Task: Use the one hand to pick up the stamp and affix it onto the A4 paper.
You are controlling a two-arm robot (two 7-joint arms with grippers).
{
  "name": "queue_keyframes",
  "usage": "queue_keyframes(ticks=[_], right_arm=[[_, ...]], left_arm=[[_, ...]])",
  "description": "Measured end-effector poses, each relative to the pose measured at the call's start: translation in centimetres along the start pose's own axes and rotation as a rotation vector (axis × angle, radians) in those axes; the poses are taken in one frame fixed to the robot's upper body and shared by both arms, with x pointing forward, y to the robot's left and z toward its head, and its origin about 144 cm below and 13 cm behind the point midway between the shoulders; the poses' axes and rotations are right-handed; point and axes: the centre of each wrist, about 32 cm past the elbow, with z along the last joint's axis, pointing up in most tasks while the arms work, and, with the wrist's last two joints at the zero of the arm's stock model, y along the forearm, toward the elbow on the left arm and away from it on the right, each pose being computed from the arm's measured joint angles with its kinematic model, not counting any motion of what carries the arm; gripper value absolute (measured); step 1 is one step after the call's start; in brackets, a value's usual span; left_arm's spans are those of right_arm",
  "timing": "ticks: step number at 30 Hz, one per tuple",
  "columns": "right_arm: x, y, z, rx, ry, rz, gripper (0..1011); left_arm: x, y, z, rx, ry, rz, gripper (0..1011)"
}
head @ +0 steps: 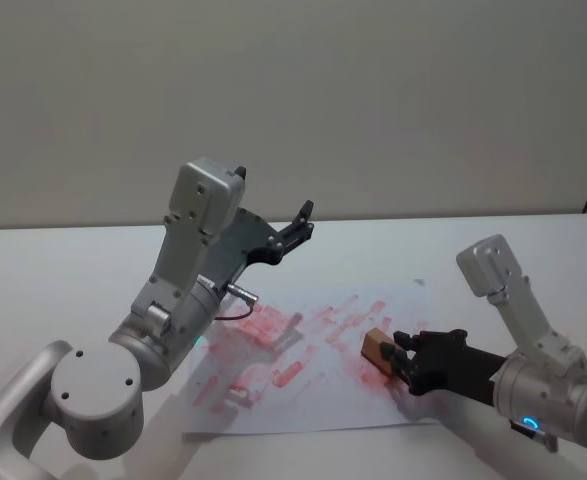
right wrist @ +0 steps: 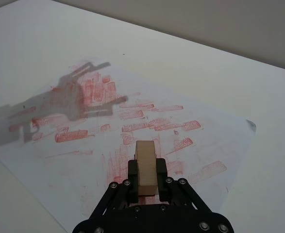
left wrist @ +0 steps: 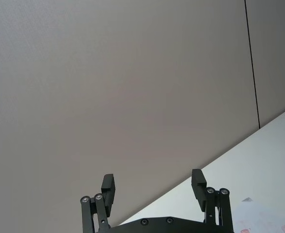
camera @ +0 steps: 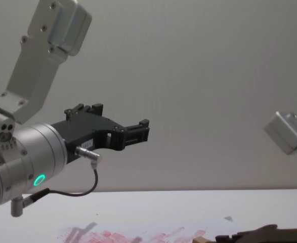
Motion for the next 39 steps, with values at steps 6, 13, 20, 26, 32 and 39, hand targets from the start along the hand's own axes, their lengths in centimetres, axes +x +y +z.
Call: queue_keyframes(ticks=[6,13,20,26,32,39], right_arm=[[0.1,0.1,0.1,-0.007,-0.024,0.004,202],[0.3,0.1,0.4,0.01,-0.068,-0.007,202],[0.4,-0.4,1.4,0.084,-0.128,-0.032,202],[0.4,-1.2,2.0,0.147,-0.158,-0.07,202],[0.2,-2.6,1.9,0.207,-0.161,-0.136,202],[-0.4,-4.5,0.9,0.23,-0.126,-0.209,202]], left_arm=[[0.0,0.0,0.0,0.0,0.0,0.0,1001],[0.0,0.0,0.0,0.0,0.0,0.0,1001],[0.0,0.0,0.0,0.0,0.0,0.0,1001],[0.0,0.0,0.0,0.0,0.0,0.0,1001],[0.0,0.0,0.0,0.0,0.0,0.0,1001],[0.0,0.0,0.0,0.0,0.0,0.0,1001]])
